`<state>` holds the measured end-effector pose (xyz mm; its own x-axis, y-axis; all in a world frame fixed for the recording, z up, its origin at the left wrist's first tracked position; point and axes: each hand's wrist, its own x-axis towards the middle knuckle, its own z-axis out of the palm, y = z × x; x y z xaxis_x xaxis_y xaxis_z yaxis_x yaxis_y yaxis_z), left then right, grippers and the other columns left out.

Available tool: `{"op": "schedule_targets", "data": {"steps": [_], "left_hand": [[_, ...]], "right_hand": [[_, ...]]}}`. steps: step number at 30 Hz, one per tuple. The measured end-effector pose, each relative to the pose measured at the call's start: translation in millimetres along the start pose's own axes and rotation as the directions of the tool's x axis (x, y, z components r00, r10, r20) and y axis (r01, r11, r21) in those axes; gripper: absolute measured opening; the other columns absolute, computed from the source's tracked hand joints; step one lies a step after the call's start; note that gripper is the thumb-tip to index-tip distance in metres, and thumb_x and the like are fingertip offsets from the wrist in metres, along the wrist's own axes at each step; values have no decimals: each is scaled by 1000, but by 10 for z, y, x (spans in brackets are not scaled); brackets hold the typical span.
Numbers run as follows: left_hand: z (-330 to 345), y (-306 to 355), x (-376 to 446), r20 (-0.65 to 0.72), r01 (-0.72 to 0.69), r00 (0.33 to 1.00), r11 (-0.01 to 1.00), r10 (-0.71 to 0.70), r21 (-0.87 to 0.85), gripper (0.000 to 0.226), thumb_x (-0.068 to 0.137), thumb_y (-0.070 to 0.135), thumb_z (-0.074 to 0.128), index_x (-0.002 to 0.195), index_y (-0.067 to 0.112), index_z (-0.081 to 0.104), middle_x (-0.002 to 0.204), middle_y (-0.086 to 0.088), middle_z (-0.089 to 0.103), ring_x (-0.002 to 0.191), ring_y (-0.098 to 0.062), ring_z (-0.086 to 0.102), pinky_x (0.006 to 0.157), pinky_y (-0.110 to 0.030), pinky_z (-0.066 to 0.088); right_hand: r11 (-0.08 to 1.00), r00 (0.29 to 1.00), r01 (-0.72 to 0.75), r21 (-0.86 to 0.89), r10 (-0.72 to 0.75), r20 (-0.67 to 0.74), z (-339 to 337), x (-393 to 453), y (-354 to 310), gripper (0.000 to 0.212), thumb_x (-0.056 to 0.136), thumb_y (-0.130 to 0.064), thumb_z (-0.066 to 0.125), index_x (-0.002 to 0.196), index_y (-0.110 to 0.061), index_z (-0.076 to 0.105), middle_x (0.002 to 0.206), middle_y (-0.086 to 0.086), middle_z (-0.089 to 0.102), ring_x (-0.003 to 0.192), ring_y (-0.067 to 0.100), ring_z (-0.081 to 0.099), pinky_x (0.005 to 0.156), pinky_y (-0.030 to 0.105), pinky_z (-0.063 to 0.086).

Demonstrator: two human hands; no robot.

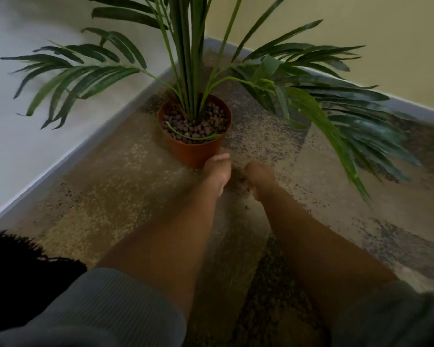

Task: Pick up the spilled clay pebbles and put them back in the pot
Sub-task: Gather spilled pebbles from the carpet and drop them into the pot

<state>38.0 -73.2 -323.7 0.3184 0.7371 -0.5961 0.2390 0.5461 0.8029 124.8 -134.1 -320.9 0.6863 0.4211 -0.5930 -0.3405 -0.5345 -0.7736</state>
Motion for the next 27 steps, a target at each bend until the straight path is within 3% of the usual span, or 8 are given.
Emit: {"op": "schedule_targets", "data": {"steps": [3, 6, 9, 12, 15, 19, 22, 27], "left_hand": [[3, -133, 74, -19, -14, 1000, 985, 18, 171, 33, 95, 13, 52, 125, 25, 58, 138, -2, 55, 118, -21, 55, 87, -27, 45], [-2, -262, 144, 2, -36, 999, 940, 37, 340, 40, 91, 17, 61, 129, 26, 54, 139, 0, 53, 119, -19, 54, 81, -26, 42], [-9, -355, 183, 33, -127, 991, 819, 132, 560, 56, 83, 24, 70, 135, 30, 49, 135, 3, 53, 104, -15, 53, 72, -23, 39], [16, -428, 255, 110, -210, 976, 689, 186, 693, 76, 77, 24, 77, 143, 32, 39, 147, 2, 40, 125, -21, 47, 86, -26, 43], [52, -443, 311, 184, -237, 971, 585, 149, 776, 88, 75, 23, 76, 149, 32, 29, 155, 0, 29, 139, -27, 33, 107, -43, 41], [94, -482, 353, 222, -290, 954, 422, 203, 859, 87, 78, 23, 73, 151, 28, 26, 159, 1, 21, 145, -24, 24, 112, -44, 35], [71, -448, 406, 251, -339, 930, 361, 270, 869, 83, 80, 25, 75, 150, 25, 30, 158, 2, 23, 143, -24, 26, 111, -40, 36], [72, -406, 429, 345, -397, 915, 310, 210, 864, 82, 83, 24, 73, 151, 30, 28, 158, -1, 26, 144, -25, 26, 111, -41, 32]], "right_hand": [[916, 990, 115, -385, -139, -34, -80, 127, 139, 21, 87, -20, 56, 71, -8, 59, 72, 9, 58, 74, 25, 60, 60, 34, 51], [761, 983, 136, -635, -182, -7, -161, 230, 268, 35, 92, -33, 54, 107, -2, 65, 110, 18, 61, 110, 32, 57, 94, 41, 51], [592, 973, 193, -782, -217, 76, -207, 274, 377, 43, 90, -34, 54, 125, -9, 58, 132, 17, 49, 121, 31, 46, 94, 37, 43], [542, 963, 232, -808, -245, 112, -219, 288, 424, 51, 89, -41, 58, 132, -15, 54, 140, 13, 40, 126, 32, 41, 103, 43, 44], [483, 942, 294, -825, -293, 164, -232, 283, 433, 52, 90, -34, 57, 138, -18, 49, 138, 11, 40, 124, 31, 43, 103, 43, 45], [512, 910, 401, -760, -318, 266, -244, 289, 469, 47, 85, -20, 61, 132, -17, 57, 123, 11, 46, 115, 29, 49, 88, 28, 39], [586, 916, 379, -716, -345, 203, -255, 312, 484, 46, 82, -14, 62, 128, -13, 59, 122, 12, 46, 113, 29, 51, 89, 29, 43], [481, 922, 370, -795, -296, 250, -229, 339, 501, 65, 86, -37, 64, 144, -16, 45, 133, 14, 37, 120, 30, 46, 99, 33, 43]]}}
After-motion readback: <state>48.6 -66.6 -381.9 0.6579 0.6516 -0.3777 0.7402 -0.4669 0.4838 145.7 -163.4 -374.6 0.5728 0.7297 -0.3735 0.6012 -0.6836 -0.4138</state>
